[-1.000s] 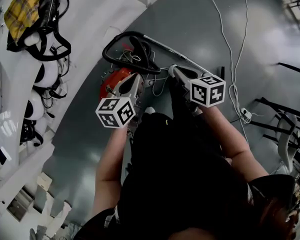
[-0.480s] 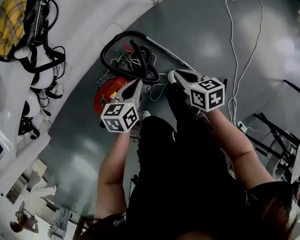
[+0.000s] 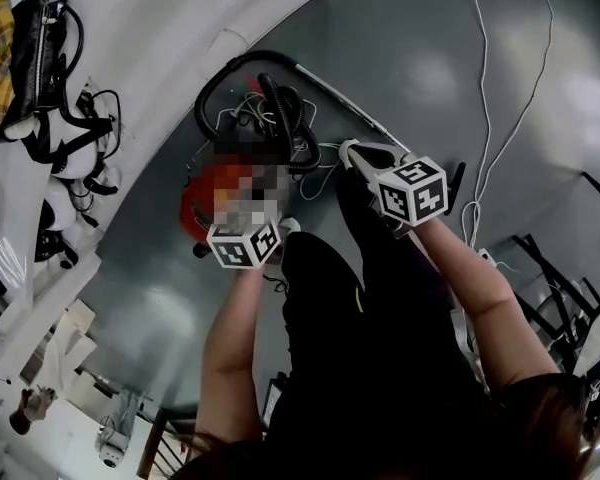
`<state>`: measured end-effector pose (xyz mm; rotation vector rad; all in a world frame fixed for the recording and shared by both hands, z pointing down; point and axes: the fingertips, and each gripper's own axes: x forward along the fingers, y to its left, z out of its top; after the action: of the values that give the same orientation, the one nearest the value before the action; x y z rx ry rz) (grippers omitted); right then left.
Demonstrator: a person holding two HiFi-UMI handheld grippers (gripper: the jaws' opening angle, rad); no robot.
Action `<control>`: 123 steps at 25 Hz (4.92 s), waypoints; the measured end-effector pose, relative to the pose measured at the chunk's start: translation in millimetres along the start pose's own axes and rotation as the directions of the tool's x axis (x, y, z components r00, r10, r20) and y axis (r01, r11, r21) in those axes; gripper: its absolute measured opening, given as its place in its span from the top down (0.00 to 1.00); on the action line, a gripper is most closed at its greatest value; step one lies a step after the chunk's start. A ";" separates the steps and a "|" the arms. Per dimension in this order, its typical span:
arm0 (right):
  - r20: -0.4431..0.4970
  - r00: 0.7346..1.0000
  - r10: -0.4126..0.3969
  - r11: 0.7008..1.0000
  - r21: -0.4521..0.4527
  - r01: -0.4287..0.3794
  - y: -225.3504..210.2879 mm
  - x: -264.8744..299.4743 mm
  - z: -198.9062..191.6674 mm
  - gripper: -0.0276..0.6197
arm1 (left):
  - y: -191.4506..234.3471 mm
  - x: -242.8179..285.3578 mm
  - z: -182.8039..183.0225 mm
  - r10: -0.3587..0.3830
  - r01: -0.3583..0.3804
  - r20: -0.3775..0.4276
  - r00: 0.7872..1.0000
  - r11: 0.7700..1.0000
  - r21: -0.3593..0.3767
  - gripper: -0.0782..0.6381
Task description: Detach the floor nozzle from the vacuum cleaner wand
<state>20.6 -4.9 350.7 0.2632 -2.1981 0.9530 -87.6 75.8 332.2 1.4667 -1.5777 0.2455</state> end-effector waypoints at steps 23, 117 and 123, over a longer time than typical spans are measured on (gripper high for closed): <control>0.031 0.999 -0.022 0.998 0.061 0.020 -63.4 165.4 -28.0 0.96 | 180.3 115.2 -10.9 0.192 -0.182 -0.104 0.976 0.978 0.098 0.88; 0.154 0.987 0.046 0.999 0.006 -0.047 -57.9 254.3 25.3 0.95 | 235.5 146.0 46.3 0.409 -0.392 -0.058 0.911 0.900 0.193 0.61; 0.139 0.990 0.039 0.997 -0.068 -0.030 -49.5 244.7 38.3 0.82 | 184.5 71.7 63.0 0.361 -0.376 0.105 0.927 0.888 0.267 0.62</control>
<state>-155.2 -44.6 527.6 0.2695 -2.3651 0.9023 -266.2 32.9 429.2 1.3790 -1.9220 0.6836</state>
